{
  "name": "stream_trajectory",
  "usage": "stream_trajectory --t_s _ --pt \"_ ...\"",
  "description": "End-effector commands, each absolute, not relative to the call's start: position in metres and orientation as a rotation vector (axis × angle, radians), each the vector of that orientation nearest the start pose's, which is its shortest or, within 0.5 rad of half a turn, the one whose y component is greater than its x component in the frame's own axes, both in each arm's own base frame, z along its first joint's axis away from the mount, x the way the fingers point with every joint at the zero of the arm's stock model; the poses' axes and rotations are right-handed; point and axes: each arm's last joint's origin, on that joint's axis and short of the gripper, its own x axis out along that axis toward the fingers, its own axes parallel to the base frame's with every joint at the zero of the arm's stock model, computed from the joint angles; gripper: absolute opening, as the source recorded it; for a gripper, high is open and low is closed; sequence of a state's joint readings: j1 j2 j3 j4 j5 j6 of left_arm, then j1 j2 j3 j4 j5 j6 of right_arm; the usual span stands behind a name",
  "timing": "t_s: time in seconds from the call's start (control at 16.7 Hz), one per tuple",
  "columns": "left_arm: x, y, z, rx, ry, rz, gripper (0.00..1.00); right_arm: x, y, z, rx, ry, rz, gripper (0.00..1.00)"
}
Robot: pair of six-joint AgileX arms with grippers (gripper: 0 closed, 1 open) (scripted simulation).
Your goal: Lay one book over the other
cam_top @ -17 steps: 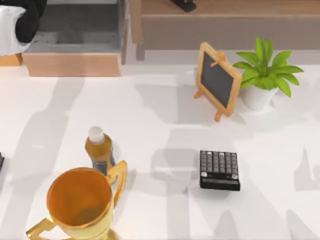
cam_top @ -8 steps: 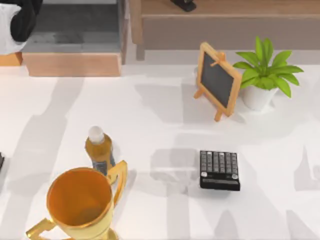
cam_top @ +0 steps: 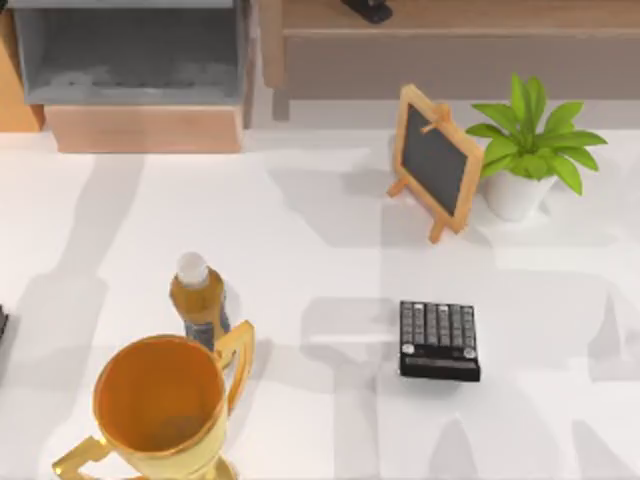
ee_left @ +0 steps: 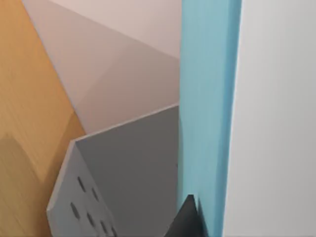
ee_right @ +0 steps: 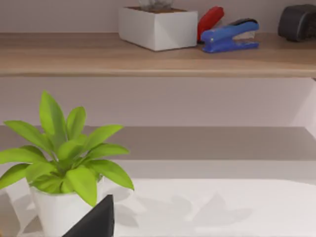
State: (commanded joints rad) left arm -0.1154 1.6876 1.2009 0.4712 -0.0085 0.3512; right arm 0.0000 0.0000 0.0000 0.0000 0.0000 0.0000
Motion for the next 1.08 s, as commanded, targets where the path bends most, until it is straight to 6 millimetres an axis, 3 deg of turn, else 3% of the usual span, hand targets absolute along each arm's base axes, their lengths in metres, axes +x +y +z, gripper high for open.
stream_trajectory --t_s 0.3,0.48,0.66,0.84,1.08 --pt "0.330 0.003 0.313 0.713 0.009 -0.121 0.00 0.106 -0.001 0.160 0.000 0.000 0.000 1.00" --pt "0.300 0.019 0.306 0.897 0.019 -0.169 0.00 0.106 -0.001 0.160 0.000 0.000 0.000 1.00" --pt "0.277 0.037 0.291 1.094 0.040 -0.224 0.00 0.106 -0.001 0.160 0.000 0.000 0.000 1.00" --pt "0.252 0.069 0.272 1.335 0.087 -0.234 0.00 0.106 -0.001 0.160 0.000 0.000 0.000 1.00" --pt "0.202 0.121 0.213 1.562 0.251 -0.296 0.00 0.106 -0.001 0.160 0.000 0.000 0.000 1.00"
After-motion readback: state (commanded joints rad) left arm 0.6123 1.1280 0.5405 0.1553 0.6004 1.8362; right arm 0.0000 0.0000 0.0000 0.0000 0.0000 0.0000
